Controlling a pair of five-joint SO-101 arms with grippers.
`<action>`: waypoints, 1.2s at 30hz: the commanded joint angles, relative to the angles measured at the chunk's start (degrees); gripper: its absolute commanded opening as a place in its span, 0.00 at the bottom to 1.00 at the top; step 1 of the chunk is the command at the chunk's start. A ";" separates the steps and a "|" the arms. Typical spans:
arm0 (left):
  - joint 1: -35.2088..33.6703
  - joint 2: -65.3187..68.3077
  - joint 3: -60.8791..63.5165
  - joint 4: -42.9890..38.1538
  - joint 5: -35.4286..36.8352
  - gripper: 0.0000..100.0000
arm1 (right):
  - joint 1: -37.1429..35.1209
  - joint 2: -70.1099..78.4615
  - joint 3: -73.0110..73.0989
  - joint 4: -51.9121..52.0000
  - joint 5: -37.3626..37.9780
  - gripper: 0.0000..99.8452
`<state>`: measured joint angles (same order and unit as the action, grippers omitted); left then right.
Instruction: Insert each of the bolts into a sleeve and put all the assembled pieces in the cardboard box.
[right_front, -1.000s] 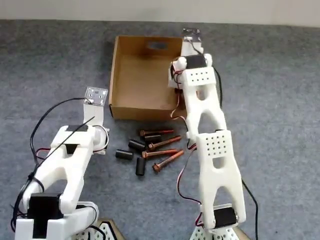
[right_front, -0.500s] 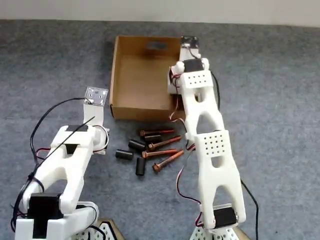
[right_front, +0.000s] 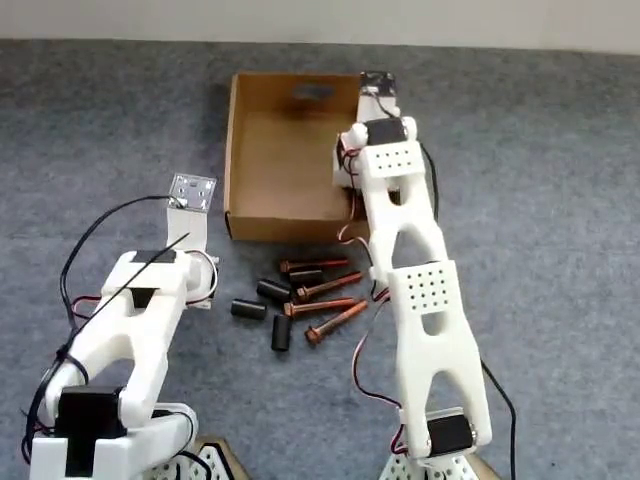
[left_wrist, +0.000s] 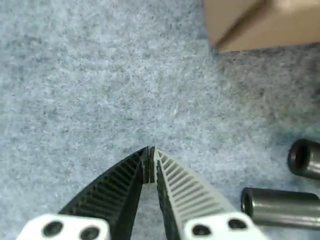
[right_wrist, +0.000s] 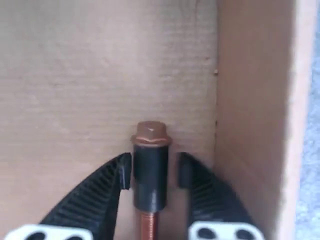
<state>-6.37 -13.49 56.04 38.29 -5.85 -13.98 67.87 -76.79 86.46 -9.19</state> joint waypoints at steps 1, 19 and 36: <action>1.27 -2.15 -0.22 -0.62 0.35 0.05 | 0.31 -2.68 -4.00 0.31 -0.35 0.18; 1.10 -2.07 -0.04 -0.62 0.44 0.05 | 1.80 -10.95 -22.90 14.46 -0.09 0.18; 0.92 -2.15 -0.13 -0.62 0.44 0.05 | -2.15 -33.54 -5.41 14.90 -0.09 0.18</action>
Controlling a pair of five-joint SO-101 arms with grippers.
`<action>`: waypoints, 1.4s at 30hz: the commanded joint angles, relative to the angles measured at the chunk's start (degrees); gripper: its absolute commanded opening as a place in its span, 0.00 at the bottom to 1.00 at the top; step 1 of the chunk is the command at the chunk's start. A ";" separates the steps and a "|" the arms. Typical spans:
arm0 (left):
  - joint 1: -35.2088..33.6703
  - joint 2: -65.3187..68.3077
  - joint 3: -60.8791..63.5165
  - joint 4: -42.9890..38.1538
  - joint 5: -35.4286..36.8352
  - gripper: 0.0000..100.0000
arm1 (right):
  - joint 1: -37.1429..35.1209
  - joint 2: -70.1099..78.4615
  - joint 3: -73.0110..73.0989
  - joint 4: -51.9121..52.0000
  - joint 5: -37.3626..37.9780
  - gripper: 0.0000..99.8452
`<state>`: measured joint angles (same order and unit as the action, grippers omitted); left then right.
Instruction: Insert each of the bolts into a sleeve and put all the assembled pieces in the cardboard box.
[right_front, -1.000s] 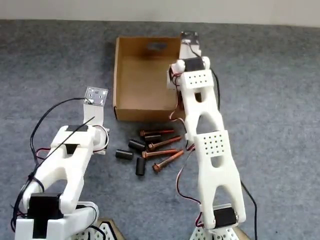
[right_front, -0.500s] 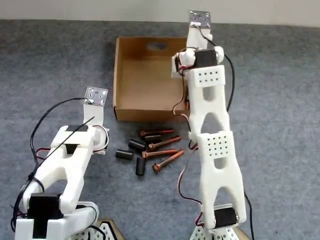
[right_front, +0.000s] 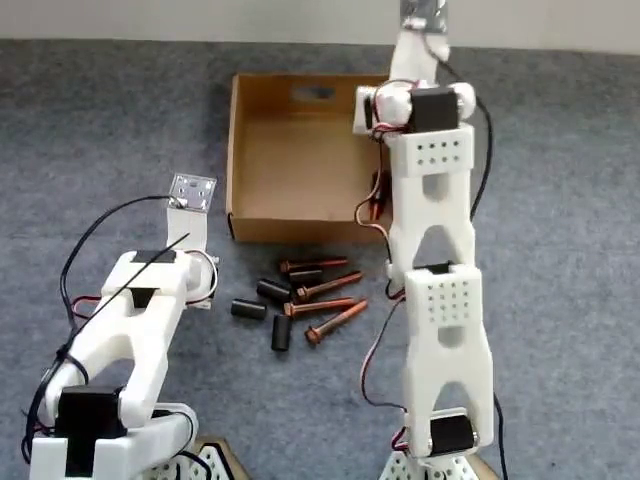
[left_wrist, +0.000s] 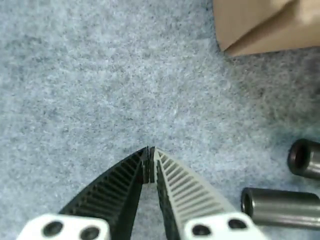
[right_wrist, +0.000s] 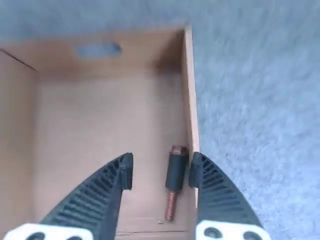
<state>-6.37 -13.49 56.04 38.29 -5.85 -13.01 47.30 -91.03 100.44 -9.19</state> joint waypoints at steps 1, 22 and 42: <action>0.40 -2.15 -0.04 -0.62 0.44 0.05 | -4.18 -17.36 14.81 0.92 -0.09 0.18; -0.75 -2.07 0.04 -0.53 0.53 0.05 | -24.66 -96.40 142.73 -36.97 10.90 0.18; -0.66 -2.07 0.04 -0.62 0.44 0.05 | -37.85 -60.26 131.91 -49.36 -11.34 0.18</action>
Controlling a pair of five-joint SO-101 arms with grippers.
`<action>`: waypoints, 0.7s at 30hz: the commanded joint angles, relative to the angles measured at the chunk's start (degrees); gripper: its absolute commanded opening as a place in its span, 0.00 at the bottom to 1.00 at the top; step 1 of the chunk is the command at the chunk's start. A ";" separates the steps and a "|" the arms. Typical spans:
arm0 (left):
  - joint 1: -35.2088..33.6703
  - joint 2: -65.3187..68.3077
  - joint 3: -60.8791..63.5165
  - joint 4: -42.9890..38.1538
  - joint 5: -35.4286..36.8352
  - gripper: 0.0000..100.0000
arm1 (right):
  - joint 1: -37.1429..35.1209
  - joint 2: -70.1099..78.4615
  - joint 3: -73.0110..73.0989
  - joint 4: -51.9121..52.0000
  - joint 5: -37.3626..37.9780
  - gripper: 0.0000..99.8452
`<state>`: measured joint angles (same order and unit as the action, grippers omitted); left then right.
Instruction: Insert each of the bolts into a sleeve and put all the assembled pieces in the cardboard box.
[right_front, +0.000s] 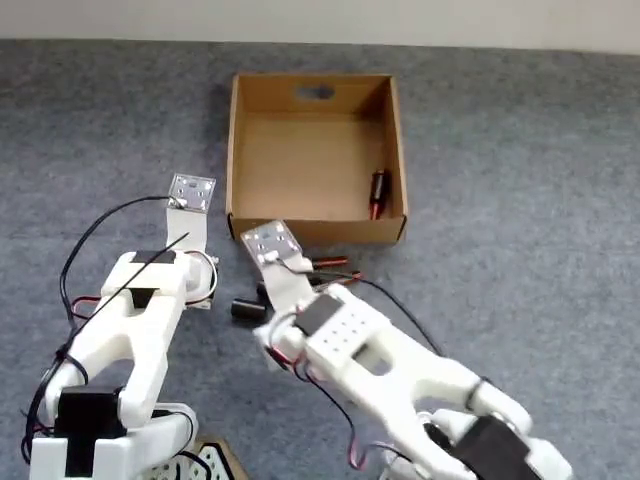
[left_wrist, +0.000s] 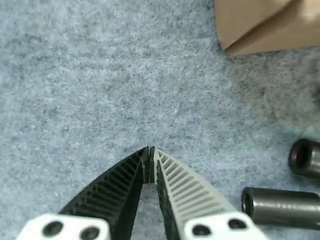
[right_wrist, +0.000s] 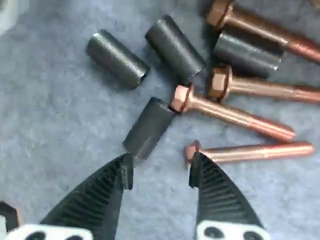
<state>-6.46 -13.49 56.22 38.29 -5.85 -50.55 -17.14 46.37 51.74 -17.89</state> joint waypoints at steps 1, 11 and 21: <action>-0.57 -2.07 -0.13 -0.62 0.44 0.05 | -0.40 5.76 -6.73 -0.75 -3.60 0.18; -0.75 -2.07 -0.13 -0.62 0.44 0.05 | -0.48 18.15 -14.20 -0.75 -6.51 0.18; -0.75 -2.07 -0.13 -0.62 0.44 0.05 | -0.57 20.35 -14.11 -0.40 2.46 0.01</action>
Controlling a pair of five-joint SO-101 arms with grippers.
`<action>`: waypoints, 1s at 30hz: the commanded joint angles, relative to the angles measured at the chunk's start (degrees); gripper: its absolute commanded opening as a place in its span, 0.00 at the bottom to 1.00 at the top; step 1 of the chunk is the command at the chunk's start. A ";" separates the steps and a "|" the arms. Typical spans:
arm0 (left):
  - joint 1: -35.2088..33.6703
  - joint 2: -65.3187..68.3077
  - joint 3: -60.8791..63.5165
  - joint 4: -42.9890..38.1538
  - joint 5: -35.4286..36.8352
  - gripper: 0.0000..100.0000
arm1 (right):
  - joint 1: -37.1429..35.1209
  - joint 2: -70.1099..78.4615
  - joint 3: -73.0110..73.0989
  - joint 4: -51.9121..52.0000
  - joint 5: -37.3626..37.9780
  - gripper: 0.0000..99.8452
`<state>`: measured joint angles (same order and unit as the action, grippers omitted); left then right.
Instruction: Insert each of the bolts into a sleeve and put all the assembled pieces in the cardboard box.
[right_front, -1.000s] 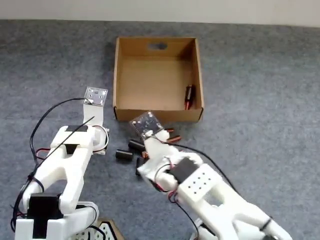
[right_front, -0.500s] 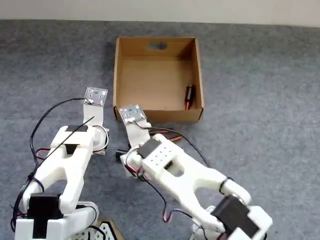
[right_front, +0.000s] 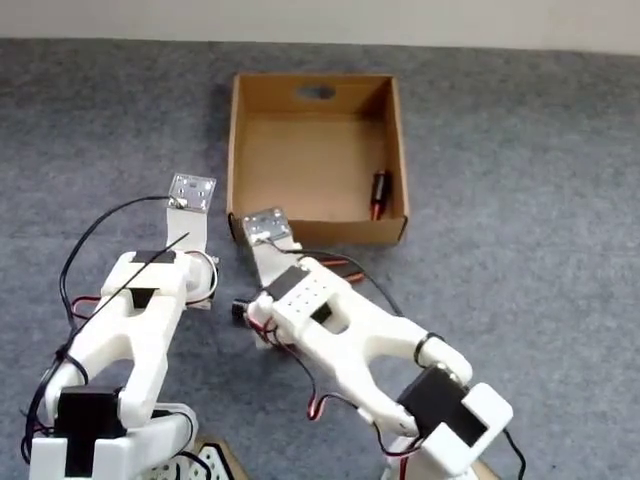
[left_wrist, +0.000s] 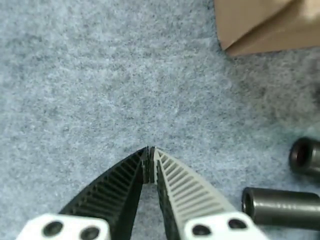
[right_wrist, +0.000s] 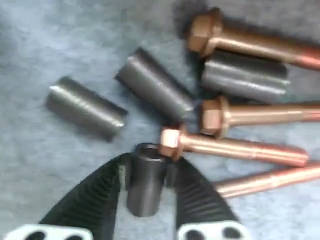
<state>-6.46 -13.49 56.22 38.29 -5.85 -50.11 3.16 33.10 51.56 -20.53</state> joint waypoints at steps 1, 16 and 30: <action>-0.75 -2.07 -0.13 -0.62 0.44 0.05 | -0.84 -0.22 -0.84 -0.22 5.19 0.00; -0.75 -2.07 -0.13 -0.62 0.44 0.05 | 21.76 -34.95 2.07 21.67 20.31 0.01; -0.75 -2.07 -0.13 -0.62 0.44 0.05 | 45.32 -31.60 28.88 3.74 39.82 0.03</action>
<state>-6.46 -13.49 56.22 38.29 -5.85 -4.31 -28.48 60.26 56.92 17.63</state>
